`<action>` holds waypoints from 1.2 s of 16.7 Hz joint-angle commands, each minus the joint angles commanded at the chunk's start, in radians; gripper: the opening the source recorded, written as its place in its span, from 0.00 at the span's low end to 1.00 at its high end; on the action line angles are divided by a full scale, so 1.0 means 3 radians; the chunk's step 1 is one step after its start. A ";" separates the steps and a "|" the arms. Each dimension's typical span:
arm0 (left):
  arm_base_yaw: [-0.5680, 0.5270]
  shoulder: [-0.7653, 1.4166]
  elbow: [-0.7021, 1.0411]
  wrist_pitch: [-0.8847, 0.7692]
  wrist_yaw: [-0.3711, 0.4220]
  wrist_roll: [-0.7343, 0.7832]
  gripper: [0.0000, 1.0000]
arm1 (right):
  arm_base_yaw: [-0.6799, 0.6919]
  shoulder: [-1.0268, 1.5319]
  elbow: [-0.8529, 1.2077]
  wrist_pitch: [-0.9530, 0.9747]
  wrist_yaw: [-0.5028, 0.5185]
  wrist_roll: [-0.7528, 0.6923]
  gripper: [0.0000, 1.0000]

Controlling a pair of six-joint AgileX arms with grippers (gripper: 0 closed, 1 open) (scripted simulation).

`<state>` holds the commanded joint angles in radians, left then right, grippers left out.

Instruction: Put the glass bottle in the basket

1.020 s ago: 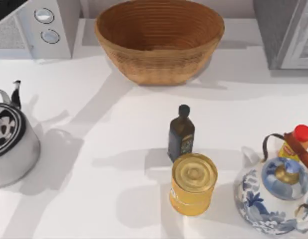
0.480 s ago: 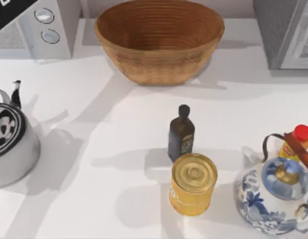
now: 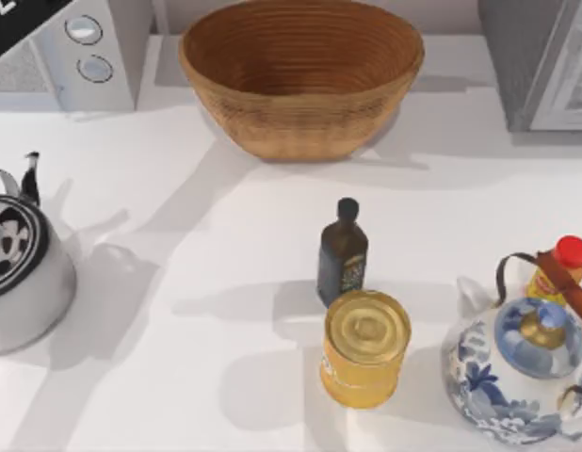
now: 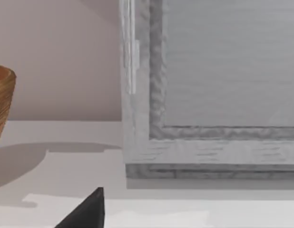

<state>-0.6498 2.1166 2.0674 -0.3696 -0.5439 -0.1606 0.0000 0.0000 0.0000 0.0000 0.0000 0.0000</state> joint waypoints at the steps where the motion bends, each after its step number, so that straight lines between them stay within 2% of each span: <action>1: -0.0020 0.0056 0.0009 0.0095 -0.0007 0.0012 0.00 | 0.0000 0.0000 0.0000 0.0000 0.0000 0.0000 1.00; 5: 0.0025 0.0237 0.0036 0.0443 -0.0060 -0.0021 0.00 | 0.0000 0.0000 0.0000 0.0000 0.0000 0.0000 1.00; 11: 0.0065 0.0320 0.0047 0.0500 -0.0106 -0.0074 0.00 | 0.0000 0.0000 0.0000 0.0000 0.0000 0.0000 1.00; 20: 0.0065 0.0320 0.0047 0.0500 -0.0106 -0.0074 0.68 | 0.0000 0.0000 0.0000 0.0000 0.0000 0.0000 1.00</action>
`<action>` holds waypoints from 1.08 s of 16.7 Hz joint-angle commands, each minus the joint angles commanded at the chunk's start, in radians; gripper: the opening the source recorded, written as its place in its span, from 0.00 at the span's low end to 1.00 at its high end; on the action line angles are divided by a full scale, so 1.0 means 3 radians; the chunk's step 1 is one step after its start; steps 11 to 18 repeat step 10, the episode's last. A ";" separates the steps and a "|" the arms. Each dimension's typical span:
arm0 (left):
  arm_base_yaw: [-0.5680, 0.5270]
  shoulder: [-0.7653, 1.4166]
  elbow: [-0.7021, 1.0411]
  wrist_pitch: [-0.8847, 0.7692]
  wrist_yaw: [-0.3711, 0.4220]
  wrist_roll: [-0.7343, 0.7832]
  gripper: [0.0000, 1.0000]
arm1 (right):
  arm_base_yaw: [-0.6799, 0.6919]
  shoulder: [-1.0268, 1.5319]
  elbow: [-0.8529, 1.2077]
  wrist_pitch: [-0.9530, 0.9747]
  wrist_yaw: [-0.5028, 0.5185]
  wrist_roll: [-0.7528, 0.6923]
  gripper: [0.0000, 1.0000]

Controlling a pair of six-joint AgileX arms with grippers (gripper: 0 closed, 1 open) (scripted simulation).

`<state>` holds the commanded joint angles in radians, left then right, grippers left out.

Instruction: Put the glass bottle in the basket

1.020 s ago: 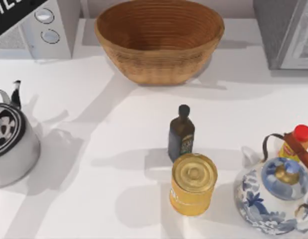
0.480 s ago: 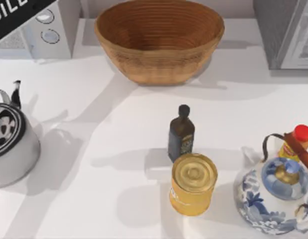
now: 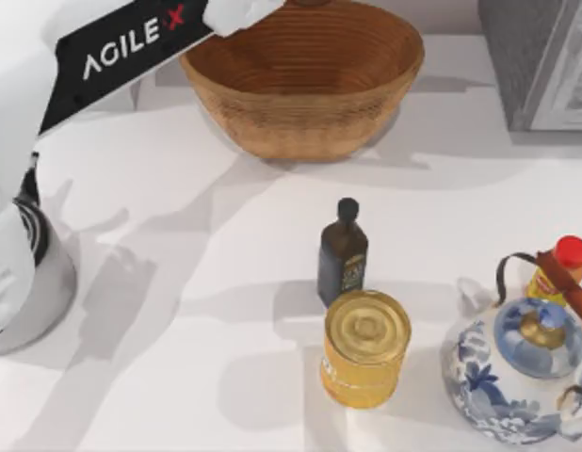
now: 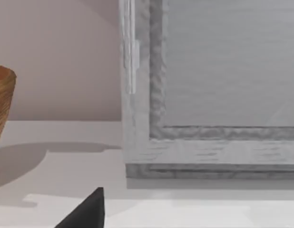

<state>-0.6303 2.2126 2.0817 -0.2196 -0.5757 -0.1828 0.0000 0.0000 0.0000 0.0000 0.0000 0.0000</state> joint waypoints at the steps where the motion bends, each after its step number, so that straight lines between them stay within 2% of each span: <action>1: 0.0000 0.0000 0.0000 0.0000 0.0000 0.0000 0.75 | 0.0000 0.0000 0.0000 0.0000 0.0000 0.0000 1.00; 4: 0.0000 0.0000 0.0000 0.0000 0.0000 0.0000 0.98 | 0.0000 0.0000 0.0000 0.0000 0.0000 0.0000 1.00; 5: 0.0000 0.0000 0.0000 0.0000 0.0000 0.0000 1.00 | 0.0000 0.0000 0.0000 0.0000 0.0000 0.0000 1.00; 18: 0.0000 0.0000 0.0000 0.0000 0.0000 0.0000 1.00 | 0.0000 0.0000 0.0000 0.0000 0.0000 0.0000 1.00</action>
